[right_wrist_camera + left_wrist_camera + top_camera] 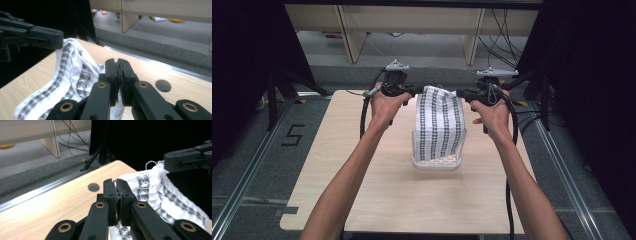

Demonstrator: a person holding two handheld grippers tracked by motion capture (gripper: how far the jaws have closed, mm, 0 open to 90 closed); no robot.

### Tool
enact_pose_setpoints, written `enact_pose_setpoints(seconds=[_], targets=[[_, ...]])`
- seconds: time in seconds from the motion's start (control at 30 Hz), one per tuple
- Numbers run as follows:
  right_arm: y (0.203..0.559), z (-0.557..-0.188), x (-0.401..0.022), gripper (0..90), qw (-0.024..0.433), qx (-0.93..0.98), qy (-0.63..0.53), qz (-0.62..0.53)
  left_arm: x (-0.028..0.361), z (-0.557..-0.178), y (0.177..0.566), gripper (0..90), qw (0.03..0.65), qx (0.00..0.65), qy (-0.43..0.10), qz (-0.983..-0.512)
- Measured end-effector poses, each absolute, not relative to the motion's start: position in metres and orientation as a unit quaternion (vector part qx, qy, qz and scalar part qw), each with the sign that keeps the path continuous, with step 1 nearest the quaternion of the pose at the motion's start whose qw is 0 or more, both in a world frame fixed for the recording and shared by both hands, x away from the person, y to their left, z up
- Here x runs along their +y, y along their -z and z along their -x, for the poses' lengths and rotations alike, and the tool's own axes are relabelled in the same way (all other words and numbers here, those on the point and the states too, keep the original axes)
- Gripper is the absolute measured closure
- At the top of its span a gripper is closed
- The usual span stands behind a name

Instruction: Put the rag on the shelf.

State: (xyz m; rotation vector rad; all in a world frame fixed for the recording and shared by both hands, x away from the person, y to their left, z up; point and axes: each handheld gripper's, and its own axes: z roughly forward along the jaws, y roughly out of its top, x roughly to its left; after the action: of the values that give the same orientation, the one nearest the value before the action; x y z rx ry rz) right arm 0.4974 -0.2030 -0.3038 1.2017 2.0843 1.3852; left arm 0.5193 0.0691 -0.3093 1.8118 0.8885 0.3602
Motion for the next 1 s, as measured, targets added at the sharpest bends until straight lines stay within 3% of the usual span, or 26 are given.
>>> enact_pose_setpoints(seconds=[0.6,0.73,0.8,0.87,1.0], targets=[[0.328,-0.508,-0.2,83.7,0.167,0.757,-0.45,-0.443,0.072,-0.522,0.335,85.4,0.482,0.384,-0.135,-0.776],[0.332,-0.508,-0.198,77.5,0.162,0.758,-0.441,-0.452,0.075,-0.523,0.34,77.3,0.478,0.39,-0.131,-0.776],[0.335,-0.51,-0.199,71.2,0.162,0.756,-0.437,-0.46,0.078,-0.524,0.34,62.2,0.475,0.401,-0.132,-0.772],[0.335,-0.509,-0.2,64.6,0.167,0.754,-0.434,-0.463,0.079,-0.524,0.34,54.2,0.471,0.404,-0.126,-0.774],[0.334,-0.507,-0.2,60.7,0.162,0.747,-0.436,-0.476,0.083,-0.52,0.341,51.4,0.476,0.397,-0.118,-0.776]])
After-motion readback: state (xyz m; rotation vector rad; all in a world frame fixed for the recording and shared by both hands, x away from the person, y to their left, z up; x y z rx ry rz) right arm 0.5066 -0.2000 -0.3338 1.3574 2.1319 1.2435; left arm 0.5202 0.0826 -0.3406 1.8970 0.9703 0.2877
